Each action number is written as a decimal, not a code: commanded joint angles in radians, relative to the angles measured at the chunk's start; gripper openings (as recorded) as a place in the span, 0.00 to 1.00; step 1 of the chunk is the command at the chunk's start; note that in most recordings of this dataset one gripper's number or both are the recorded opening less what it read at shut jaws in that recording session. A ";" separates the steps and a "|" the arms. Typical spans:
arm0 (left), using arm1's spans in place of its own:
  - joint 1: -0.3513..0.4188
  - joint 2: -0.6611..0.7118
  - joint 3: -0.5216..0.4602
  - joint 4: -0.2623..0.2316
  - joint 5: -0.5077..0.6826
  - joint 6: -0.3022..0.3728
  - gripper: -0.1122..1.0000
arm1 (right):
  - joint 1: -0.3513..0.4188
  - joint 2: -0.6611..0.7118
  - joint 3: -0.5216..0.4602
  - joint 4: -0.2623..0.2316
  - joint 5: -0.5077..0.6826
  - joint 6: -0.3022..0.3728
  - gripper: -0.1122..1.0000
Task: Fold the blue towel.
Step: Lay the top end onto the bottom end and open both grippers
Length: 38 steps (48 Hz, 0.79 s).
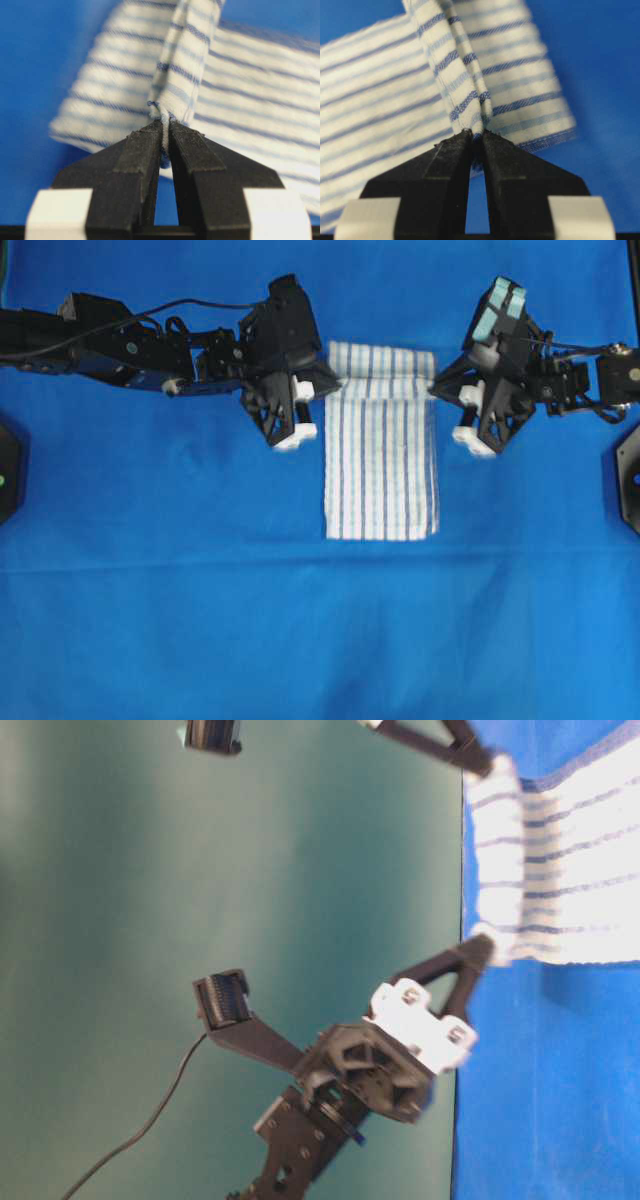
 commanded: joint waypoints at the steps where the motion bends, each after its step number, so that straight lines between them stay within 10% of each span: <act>1: -0.057 -0.037 0.003 0.002 -0.002 -0.008 0.13 | 0.071 -0.025 0.002 0.014 0.014 0.011 0.19; 19: -0.239 -0.031 0.014 0.002 0.003 -0.015 0.13 | 0.259 0.005 0.000 0.046 0.032 0.064 0.19; 38: -0.265 -0.006 0.008 0.000 -0.003 -0.018 0.13 | 0.313 0.055 -0.014 0.083 0.034 0.066 0.19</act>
